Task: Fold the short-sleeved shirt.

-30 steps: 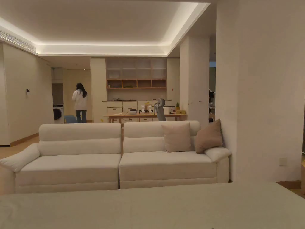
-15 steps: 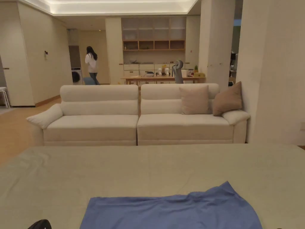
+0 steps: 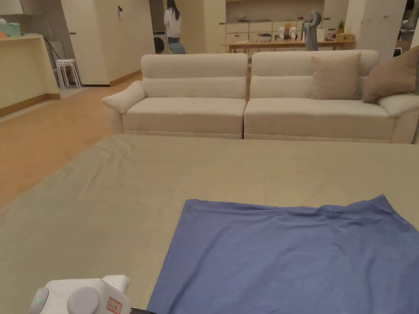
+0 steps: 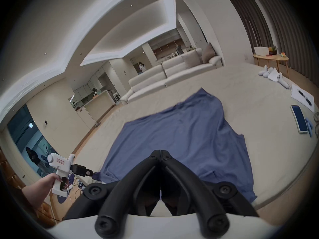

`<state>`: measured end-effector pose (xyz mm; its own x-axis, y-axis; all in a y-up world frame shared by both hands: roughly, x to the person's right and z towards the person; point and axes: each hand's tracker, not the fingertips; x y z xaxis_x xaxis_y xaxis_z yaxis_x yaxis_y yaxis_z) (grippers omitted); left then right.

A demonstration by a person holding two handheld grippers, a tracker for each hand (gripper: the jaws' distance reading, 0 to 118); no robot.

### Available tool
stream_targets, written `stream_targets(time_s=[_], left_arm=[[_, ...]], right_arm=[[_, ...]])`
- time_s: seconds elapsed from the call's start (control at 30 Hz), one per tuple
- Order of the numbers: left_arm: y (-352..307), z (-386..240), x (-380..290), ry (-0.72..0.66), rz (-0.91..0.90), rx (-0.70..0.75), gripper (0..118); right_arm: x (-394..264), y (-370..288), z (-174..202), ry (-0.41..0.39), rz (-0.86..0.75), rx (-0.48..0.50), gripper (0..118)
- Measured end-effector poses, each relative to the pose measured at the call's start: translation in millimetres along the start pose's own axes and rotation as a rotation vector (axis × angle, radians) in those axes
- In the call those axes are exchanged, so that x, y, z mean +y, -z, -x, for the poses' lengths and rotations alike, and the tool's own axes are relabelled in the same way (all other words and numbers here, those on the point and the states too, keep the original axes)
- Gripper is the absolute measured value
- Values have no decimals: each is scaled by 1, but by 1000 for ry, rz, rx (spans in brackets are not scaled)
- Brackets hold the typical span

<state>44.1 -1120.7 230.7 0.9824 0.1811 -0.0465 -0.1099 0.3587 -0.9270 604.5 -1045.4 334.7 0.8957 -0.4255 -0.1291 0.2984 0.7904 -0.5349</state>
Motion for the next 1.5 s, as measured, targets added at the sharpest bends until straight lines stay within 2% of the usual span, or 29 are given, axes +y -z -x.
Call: stream_targets(time_s=[0.03,0.2,0.27,0.33,0.37,0.4,0.43,0.5,0.53,0.57,0.63,0.7,0.73,0.77,0.83,0.87,0.93,0.97,1.0,1.03,1.07,1.1,1.17,1.2,1.23,1.33,1.4,1.47,1.5], left_arm=[[11,2,-2,-4,19,-18,116],[68,4,-9,67,70,84,115],[68,-3,-16,119,6,97,118],[68,-9,-15,99,23,124,114],[63,-9,-15,92,21,123,108],[57,-10,-17,94,13,122,92],[43,-14,-20,101,0,104,71],[25,-19,-23,148,-51,64,7],[23,-20,-24,138,-67,7,7],[22,-23,-26,155,-85,94,4],[22,-25,-25,145,-49,-28,4],[17,-31,-25,179,-93,43,4],[13,-33,-24,192,-107,50,4],[7,-33,-23,190,-123,39,4],[-6,-32,-22,167,-172,5,4],[-10,-31,-20,153,-173,-12,4],[-17,-29,-18,125,-192,-24,4],[-20,-29,-20,103,-184,-43,4],[-21,-28,-19,93,-183,-50,4],[-22,-27,-19,89,-184,-51,4],[-23,-31,-21,88,-183,-51,4],[-25,-36,-24,87,-175,-54,4],[-23,-40,-28,92,-171,-42,4],[-24,-42,-29,91,-168,-42,4],[-25,-45,-31,86,-161,-45,4],[-22,-44,-33,76,-147,-33,4],[-21,-40,-32,65,-141,-38,4],[-20,-39,-32,57,-127,-32,4],[-19,-37,-30,57,-121,-29,4]], right_arm=[[0,1,-1,6,8,6,0],[-2,7,-4,66,31,14,0],[-3,9,-8,118,24,48,0],[-4,10,-11,156,-6,53,0],[-6,8,-14,167,-28,55,0],[-7,9,-18,183,-41,82,0],[-7,11,-22,206,-34,87,0],[-11,16,-31,303,27,95,0],[-12,16,-34,337,4,94,0],[-13,15,-38,361,-29,110,0],[-13,11,-49,372,-46,119,0],[-3,14,-66,388,11,166,0],[3,15,-74,382,56,128,0],[6,12,-77,345,91,53,0],[13,12,-82,176,161,-145,0],[16,15,-84,111,207,-205,0],[14,28,-95,52,363,-242,3],[12,35,-98,27,426,-271,21],[7,45,-105,9,499,-295,53],[1,55,-114,-13,563,-320,79],[-4,62,-118,-32,611,-358,95],[-9,72,-121,-73,667,-421,105],[-21,82,-128,-141,694,-457,106],[-25,86,-132,-146,692,-452,106],[-27,89,-138,-121,694,-440,106],[-36,88,-156,38,706,-428,108],[-35,83,-153,13,684,-429,108],[-37,80,-145,-21,706,-436,99],[-37,78,-142,-53,729,-448,89]])
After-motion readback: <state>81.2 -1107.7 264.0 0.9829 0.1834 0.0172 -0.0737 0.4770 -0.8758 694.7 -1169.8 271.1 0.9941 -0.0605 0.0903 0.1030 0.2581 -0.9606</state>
